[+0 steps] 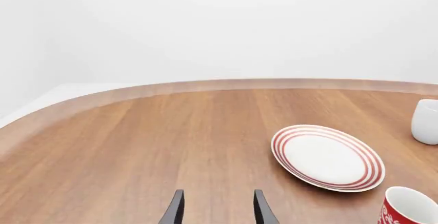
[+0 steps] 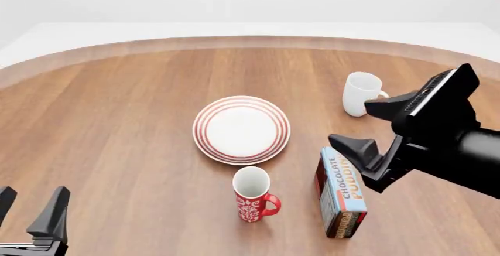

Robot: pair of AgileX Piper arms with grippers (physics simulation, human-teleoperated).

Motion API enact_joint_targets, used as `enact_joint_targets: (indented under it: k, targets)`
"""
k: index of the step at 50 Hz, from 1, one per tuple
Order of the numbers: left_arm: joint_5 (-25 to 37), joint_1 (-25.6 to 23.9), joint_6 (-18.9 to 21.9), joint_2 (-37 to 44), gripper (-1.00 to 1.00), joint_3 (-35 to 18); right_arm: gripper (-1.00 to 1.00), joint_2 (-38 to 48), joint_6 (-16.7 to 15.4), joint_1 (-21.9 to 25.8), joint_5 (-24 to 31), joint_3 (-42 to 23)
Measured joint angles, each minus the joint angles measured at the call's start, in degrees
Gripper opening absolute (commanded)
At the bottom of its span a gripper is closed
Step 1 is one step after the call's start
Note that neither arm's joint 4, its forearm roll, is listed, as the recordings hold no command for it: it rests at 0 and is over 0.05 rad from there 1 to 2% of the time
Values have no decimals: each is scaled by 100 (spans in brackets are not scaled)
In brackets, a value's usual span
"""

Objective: Pick up the red mug and put it on the plate

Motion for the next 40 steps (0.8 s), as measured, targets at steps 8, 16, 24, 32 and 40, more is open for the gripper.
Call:
enact_joint_targets:
  k: [8, 16, 24, 32, 40]
  targets:
    - [0, 0, 0, 0, 100, 0, 100, 364, 38, 32, 277, -276]
    - [0, 0, 0, 0, 100, 0, 100, 654, 81, 13, 427, -355]
    - [0, 0, 0, 0, 100, 0, 100, 948, 76, 45, 446, -339]
    - [0, 0, 0, 0, 100, 0, 100, 1173, 162, 214, 413, -257]
    - [0, 0, 0, 0, 100, 0, 100, 1318, 252, 352, 347, -147]
